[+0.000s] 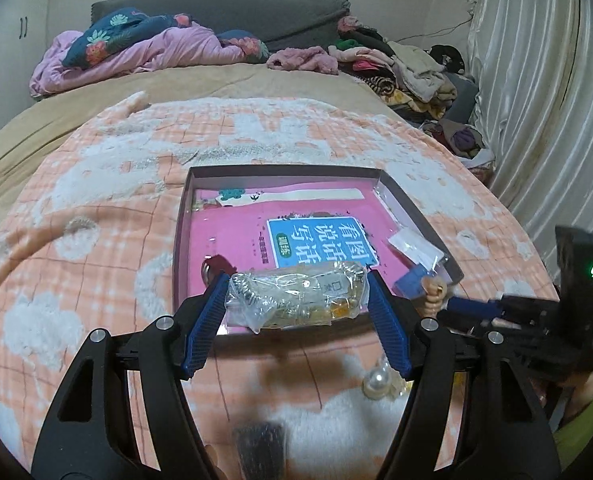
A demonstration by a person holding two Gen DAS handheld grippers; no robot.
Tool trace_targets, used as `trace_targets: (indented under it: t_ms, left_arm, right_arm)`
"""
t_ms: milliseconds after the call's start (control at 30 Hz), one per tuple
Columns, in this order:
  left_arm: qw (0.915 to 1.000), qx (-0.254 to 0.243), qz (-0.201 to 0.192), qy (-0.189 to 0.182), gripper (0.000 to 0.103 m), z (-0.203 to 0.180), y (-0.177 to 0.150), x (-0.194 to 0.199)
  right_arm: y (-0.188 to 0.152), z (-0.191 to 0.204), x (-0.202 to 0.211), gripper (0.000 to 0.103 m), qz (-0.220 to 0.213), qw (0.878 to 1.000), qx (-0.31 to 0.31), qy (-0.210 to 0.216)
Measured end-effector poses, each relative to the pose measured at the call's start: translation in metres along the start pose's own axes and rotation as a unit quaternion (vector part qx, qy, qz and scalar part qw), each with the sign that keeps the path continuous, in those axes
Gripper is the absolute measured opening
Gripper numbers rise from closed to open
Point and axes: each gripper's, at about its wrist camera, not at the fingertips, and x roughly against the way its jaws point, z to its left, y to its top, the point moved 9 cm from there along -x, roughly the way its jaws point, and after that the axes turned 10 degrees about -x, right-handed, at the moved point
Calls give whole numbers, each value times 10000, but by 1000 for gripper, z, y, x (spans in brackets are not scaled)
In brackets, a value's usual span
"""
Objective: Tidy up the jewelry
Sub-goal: 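Carry the clear bag and orange hair tie into the tray and open both tools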
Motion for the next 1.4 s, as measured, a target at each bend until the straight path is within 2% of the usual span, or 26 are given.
trace_targets:
  t_ms: [100, 133, 167, 333, 500, 633, 967, 1400]
  left_arm:
    - [10000, -2, 36, 27, 61, 2, 5, -8]
    - [10000, 10, 43, 31, 61, 4, 6, -10]
    - [10000, 20, 52, 38, 61, 5, 8, -12]
    - [9999, 15, 58, 108, 61, 11, 15, -17]
    - [9998, -17, 47, 178, 61, 18, 26, -24]
    - [9998, 32, -7, 212, 61, 24, 33, -32]
    - [9995, 94, 203, 214, 62, 31, 25, -63]
    - [9989, 38, 375, 271, 63, 30, 14, -74]
  right_arm:
    - [-3, -1, -10, 31, 94, 10000, -10, -4]
    - [-5, -1, -12, 27, 115, 9999, 14, 5]
    - [-6, 0, -14, 17, 120, 9999, 45, 30]
    - [2, 9, 0, 17, -112, 9997, 127, 169]
    - [27, 24, 26, 17, -564, 9977, 191, 335]
    - [48, 27, 32, 17, -727, 9965, 231, 353]
    - [84, 24, 14, 17, -846, 9958, 265, 215]
    - [85, 15, -14, 17, -659, 9978, 74, 91]
